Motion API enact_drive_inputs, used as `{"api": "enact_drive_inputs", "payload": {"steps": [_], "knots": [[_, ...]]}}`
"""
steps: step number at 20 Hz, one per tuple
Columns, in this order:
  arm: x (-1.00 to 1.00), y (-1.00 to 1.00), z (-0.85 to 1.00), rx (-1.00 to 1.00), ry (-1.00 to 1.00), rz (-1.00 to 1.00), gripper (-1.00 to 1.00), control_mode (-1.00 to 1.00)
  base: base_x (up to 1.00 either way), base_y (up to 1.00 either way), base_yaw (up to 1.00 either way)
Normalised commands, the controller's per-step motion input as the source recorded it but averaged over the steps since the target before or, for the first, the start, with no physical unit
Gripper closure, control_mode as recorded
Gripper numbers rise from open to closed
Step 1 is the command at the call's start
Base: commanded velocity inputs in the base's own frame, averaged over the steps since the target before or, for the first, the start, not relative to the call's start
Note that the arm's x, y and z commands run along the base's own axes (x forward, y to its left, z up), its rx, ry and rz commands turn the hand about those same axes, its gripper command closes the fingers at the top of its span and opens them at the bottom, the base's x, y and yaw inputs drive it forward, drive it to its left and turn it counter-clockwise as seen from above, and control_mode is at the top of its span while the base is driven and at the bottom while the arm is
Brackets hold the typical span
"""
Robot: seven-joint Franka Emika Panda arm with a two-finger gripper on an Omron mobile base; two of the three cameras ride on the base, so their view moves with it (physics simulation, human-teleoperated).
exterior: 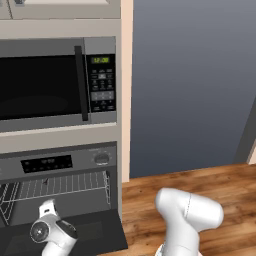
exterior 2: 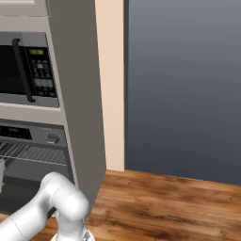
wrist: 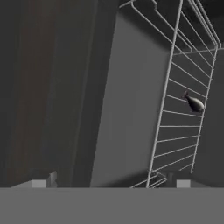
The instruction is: Take the fish from the oven and place it on the plate on the counter.
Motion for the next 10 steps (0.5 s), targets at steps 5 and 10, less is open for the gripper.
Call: {"api": "enact_drive_inputs", "payload": {"steps": [5, 10], "knots": [[0.49, 0.11, -0.25, -0.08, -0.25, 0.00, -1.00, -1.00, 0.00, 0.00, 0.00], [0.54, 0.10, -0.34, -0.07, -0.24, 0.00, -1.00, -1.00, 0.00, 0.00, 0.00]]}}
